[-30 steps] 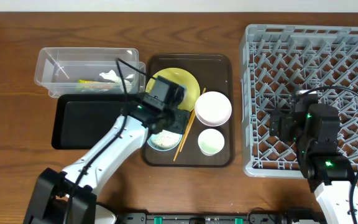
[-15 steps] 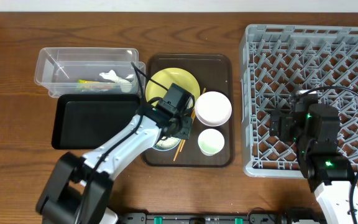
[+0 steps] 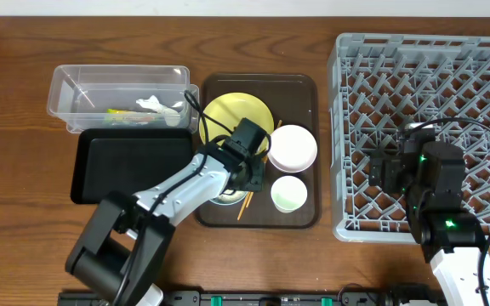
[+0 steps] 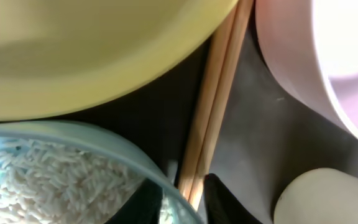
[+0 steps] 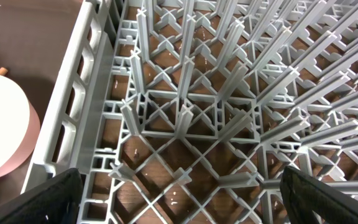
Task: Sort waste into correct bins and load items into the dishwasher rack
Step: 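Carry the bowl over the black tray and tip the rice out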
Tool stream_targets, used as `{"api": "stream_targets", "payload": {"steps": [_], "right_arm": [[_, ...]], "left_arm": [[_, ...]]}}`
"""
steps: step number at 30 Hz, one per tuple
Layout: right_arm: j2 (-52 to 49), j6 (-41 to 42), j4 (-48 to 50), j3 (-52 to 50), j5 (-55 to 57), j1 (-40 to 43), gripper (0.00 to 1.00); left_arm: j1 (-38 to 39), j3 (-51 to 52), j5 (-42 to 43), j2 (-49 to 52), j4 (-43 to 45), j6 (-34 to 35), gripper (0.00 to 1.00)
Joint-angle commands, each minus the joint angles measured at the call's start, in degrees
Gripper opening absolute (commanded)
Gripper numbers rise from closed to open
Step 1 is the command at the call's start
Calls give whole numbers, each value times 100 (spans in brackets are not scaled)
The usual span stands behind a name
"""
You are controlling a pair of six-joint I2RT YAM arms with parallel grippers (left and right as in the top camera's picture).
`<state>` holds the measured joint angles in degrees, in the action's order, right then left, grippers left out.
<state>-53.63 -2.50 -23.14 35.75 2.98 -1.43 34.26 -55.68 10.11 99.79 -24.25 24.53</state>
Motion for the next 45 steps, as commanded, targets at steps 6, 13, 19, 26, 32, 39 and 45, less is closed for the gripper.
{"api": "stream_targets", "payload": {"steps": [6, 13, 19, 26, 32, 39, 45], "right_arm": [[4, 76, -4, 111, -26, -48, 99], [4, 76, -7, 111, -26, -48, 99], [4, 76, -4, 111, -24, -48, 99], [4, 76, -4, 111, -26, -48, 99], [4, 76, -4, 111, -26, -48, 99], [4, 76, -4, 111, -24, -48, 99], [4, 76, -7, 111, -24, -48, 99]], "left_arm": [[17, 42, -68, 31, 28, 173, 6], [2, 26, -74, -538, -61, 170, 6], [-190, 26, -70, -1453, -363, 168, 5], [-1296, 26, 118, -2199, -984, 146, 6], [-2975, 28, 2013, -2055, -1043, -756, 6], [-4511, 28, 4354, -1246, -1038, -1609, 6], [-5333, 28, 6341, -431, -1043, -1943, 6]]}}
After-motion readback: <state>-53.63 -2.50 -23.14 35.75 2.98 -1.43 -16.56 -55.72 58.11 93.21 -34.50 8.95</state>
